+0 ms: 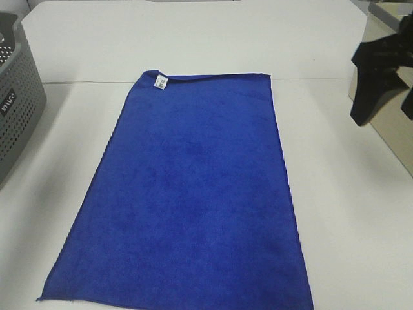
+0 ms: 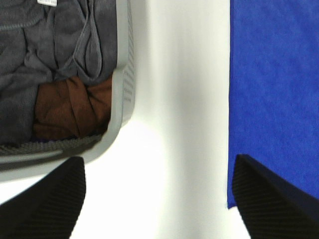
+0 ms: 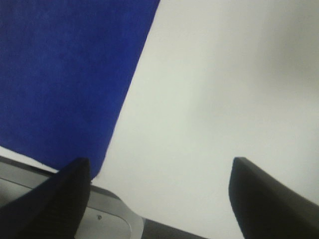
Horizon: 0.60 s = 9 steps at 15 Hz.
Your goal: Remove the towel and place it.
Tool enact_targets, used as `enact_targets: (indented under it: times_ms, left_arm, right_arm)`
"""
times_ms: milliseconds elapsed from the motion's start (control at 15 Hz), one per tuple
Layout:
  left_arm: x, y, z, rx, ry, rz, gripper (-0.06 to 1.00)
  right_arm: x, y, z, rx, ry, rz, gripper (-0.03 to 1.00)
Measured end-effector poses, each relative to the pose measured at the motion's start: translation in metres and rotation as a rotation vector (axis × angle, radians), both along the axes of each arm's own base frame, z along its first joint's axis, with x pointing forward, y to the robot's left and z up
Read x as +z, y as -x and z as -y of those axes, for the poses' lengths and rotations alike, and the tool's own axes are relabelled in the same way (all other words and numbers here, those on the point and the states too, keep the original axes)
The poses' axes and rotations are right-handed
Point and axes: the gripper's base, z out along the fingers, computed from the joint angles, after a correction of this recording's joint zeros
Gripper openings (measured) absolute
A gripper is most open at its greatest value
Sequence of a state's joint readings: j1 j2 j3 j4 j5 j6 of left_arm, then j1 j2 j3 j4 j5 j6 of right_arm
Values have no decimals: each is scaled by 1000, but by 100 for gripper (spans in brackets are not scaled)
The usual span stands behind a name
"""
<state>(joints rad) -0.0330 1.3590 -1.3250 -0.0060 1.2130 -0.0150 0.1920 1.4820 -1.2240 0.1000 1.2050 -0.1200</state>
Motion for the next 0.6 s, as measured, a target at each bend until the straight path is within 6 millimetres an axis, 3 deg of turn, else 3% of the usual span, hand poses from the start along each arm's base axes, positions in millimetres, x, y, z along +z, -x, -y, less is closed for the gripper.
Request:
enact_targets:
  times_ms: [67,333,600]
  left_arm:
    - [-4,20,-1,0,0,-7,76]
    - [-28,103,-3,3,3,54,76]
    - [-52,172,-6,3,7,166,76]
  right_arm:
    - [-1,10,2,-1,-1,6,75]
    - [-10,87,17,-11,-21,116,75]
    - [-19,152,30,-14,-47,250,75]
